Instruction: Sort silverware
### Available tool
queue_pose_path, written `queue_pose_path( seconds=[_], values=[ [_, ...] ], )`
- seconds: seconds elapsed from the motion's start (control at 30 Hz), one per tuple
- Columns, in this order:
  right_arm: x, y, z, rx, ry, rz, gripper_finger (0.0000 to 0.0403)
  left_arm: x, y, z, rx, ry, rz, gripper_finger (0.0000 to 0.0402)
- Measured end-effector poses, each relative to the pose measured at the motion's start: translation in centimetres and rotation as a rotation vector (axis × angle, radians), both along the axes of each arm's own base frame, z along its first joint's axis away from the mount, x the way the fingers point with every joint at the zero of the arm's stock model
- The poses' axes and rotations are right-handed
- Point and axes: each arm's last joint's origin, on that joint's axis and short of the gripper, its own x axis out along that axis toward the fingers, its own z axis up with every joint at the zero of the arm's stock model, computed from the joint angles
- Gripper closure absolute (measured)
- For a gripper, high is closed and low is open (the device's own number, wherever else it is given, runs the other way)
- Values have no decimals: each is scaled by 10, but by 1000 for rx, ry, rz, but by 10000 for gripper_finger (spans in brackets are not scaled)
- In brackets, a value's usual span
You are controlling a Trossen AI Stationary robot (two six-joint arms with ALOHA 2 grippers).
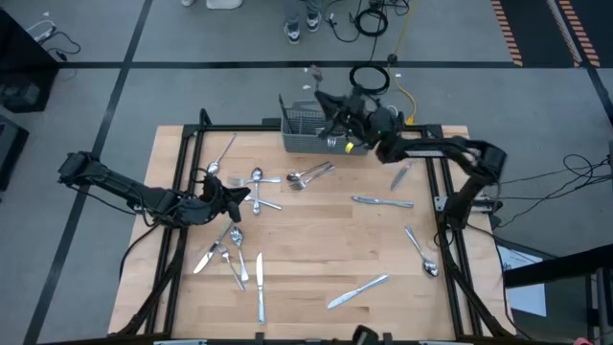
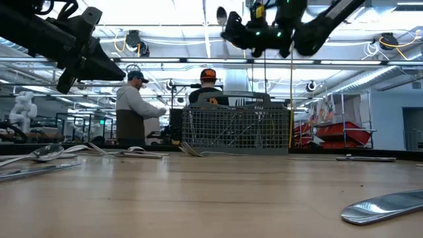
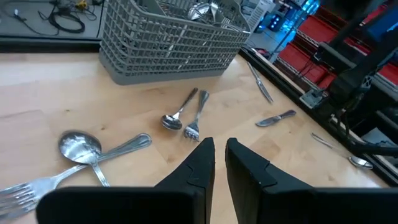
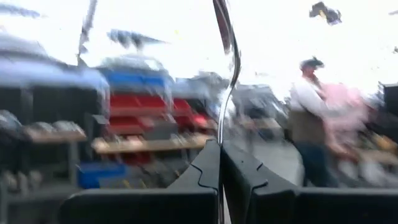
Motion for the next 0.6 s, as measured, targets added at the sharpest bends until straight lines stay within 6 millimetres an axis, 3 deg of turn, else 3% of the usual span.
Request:
queue_pose_path(
  seconds=[0.2, 0.4, 0.6],
  values=[
    [10, -2, -38, 29, -121, -6, 402, 0, 0, 0, 12, 8, -4, 354],
    [34, 45, -40, 7, 82, -353, 403, 0, 0, 0, 12, 7, -4, 354],
    [57, 41, -66, 84, 79, -386, 403, -1, 1, -2, 25, 29, 6, 354]
  ],
)
